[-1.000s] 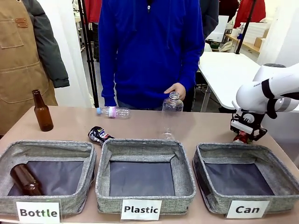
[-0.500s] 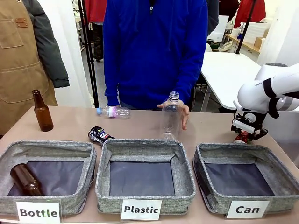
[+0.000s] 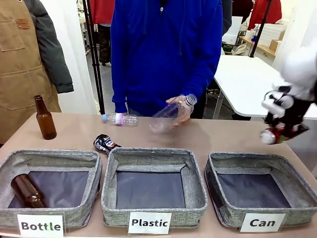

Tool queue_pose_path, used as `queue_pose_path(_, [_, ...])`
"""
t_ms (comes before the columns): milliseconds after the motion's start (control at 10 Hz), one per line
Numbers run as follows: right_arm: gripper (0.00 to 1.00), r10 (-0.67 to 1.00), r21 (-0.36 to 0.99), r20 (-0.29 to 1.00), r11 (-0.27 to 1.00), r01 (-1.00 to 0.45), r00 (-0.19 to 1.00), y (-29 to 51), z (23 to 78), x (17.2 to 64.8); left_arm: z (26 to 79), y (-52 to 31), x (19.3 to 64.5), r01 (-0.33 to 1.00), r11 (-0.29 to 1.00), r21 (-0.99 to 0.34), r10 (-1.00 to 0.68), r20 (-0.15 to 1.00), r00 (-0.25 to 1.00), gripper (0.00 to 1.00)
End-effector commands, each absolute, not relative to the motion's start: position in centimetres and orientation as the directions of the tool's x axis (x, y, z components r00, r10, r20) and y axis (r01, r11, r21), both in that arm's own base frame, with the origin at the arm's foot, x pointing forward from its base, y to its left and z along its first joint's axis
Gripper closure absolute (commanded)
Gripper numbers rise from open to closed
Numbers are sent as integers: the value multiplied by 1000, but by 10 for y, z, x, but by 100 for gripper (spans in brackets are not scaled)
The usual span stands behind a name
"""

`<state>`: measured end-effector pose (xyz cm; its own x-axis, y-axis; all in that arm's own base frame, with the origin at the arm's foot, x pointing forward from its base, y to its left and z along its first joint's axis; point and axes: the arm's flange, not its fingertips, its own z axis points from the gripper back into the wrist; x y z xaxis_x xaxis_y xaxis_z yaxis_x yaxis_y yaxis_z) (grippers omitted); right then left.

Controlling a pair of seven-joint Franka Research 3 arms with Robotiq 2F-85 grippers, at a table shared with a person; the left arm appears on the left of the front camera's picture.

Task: Sort the can waste into the basket.
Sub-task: Pick up the can waste from the table and place it in the right Fabric basket.

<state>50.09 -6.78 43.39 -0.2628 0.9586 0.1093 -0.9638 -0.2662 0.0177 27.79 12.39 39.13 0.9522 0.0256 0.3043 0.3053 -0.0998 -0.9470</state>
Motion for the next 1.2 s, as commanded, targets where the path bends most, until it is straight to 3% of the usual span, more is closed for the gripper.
queue_pose_path(0, [91,970,2,243,-29,-1000,-27,-56,483,433,394,126,275,297,-111,-948,18,297,955,0])
queue_pose_path(200, [91,936,38,351,9,-999,22,-29,489,378,394,126,275,297,-111,-948,18,297,955,0])
queue_pose_path(300, [91,927,50,357,103,-993,114,-6,480,357,394,126,275,297,-111,-948,18,297,955,0])
queue_pose_path(400, [91,937,40,336,88,-995,96,4,467,347,394,126,275,297,-111,-948,18,297,955,0])
queue_pose_path(500, [91,951,-33,304,78,-996,65,5,455,341,394,126,275,297,-111,-948,18,297,955,0])
queue_pose_path(1000, [91,954,-39,299,50,-998,36,-7,447,346,394,126,275,297,-111,-948,18,297,955,0])
queue_pose_path(1100, [26,956,-35,291,58,-998,46,-7,447,350,394,126,275,297,-111,-948,18,297,955,0])
